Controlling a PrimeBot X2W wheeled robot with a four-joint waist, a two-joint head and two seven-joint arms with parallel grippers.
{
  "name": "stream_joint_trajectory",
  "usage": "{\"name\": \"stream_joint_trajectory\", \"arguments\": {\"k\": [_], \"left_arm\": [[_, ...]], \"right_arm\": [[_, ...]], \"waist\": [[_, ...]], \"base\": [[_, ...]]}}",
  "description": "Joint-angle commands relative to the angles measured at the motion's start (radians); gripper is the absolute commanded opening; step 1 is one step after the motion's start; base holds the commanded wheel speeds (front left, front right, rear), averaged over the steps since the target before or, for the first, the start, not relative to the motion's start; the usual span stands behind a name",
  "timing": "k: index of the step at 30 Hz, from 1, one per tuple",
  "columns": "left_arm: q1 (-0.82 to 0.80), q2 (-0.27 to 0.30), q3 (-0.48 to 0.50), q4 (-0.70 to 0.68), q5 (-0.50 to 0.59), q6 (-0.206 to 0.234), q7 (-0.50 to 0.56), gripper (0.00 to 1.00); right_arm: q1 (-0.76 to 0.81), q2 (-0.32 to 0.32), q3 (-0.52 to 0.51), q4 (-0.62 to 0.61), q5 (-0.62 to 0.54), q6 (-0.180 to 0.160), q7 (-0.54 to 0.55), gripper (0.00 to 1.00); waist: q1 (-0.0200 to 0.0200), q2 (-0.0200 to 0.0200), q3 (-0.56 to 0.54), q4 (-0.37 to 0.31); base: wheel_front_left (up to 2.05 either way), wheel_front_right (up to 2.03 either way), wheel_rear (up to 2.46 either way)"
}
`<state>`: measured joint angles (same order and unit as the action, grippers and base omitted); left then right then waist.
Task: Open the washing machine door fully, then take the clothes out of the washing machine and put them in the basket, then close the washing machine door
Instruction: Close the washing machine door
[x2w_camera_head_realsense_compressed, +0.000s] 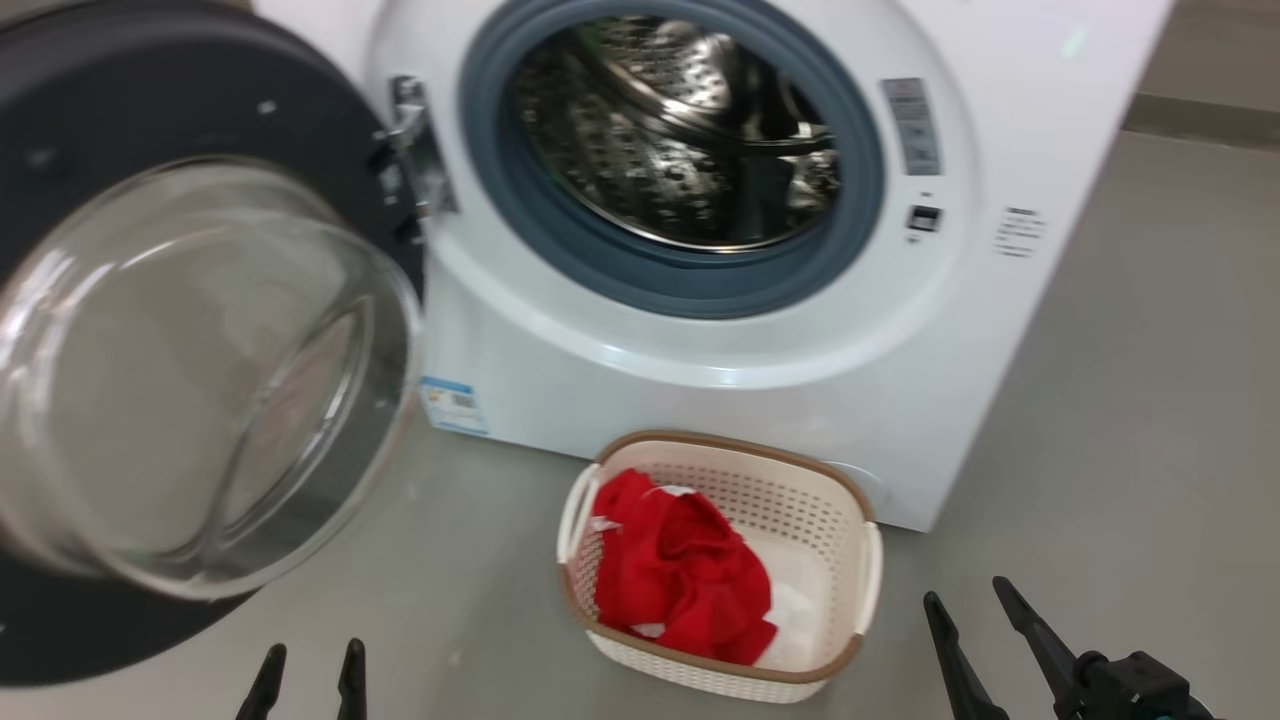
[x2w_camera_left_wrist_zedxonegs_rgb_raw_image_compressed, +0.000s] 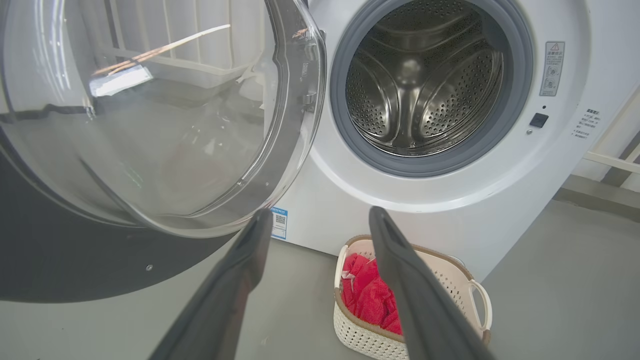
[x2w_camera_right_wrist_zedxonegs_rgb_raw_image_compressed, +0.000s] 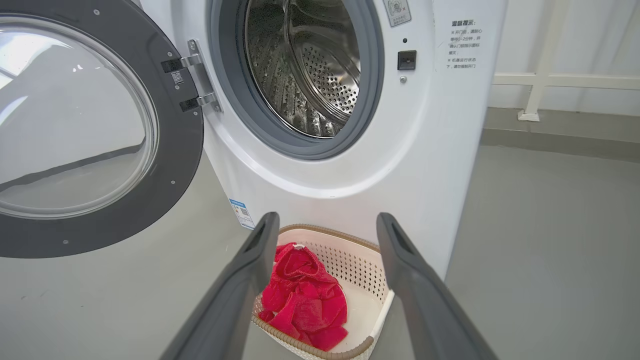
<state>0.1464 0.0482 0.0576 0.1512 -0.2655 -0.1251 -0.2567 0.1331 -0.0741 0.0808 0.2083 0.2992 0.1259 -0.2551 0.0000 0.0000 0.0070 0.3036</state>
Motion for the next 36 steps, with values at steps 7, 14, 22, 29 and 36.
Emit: {"name": "stream_joint_trajectory", "arguments": {"k": [7,14,22,29,36], "left_arm": [[-0.003,0.002,0.032,-0.010,-0.024,-0.003,-0.005,1.00],[0.017,0.002,0.051,-0.041,-0.067,0.037,-0.005,1.00],[0.038,0.002,0.047,-0.076,-0.098,0.066,-0.005,1.00],[0.039,0.002,0.042,-0.082,-0.113,0.076,-0.005,1.00],[0.019,0.002,0.039,-0.087,-0.123,0.070,-0.005,0.29]], "right_arm": [[-0.053,-0.019,0.056,-0.008,0.008,0.005,-0.007,1.00],[-0.123,-0.035,0.135,0.024,0.020,0.005,-0.007,1.00],[-0.171,-0.051,0.187,0.052,0.039,0.005,-0.007,1.00],[-0.178,-0.059,0.197,0.059,0.049,0.005,-0.007,1.00],[-0.167,-0.052,0.182,0.053,0.046,0.005,-0.007,1.00]], "waist": [[0.0000,0.0000,-0.019,0.183],[0.0000,0.0000,0.000,0.206],[0.0000,0.0000,0.007,0.213],[0.0000,0.0000,0.008,0.212],[0.0000,0.0000,0.010,0.208]], "base": [[0.00,0.00,0.00],[0.00,0.00,0.00],[0.00,0.00,0.00],[0.00,0.00,0.00],[0.00,0.00,0.00]]}}
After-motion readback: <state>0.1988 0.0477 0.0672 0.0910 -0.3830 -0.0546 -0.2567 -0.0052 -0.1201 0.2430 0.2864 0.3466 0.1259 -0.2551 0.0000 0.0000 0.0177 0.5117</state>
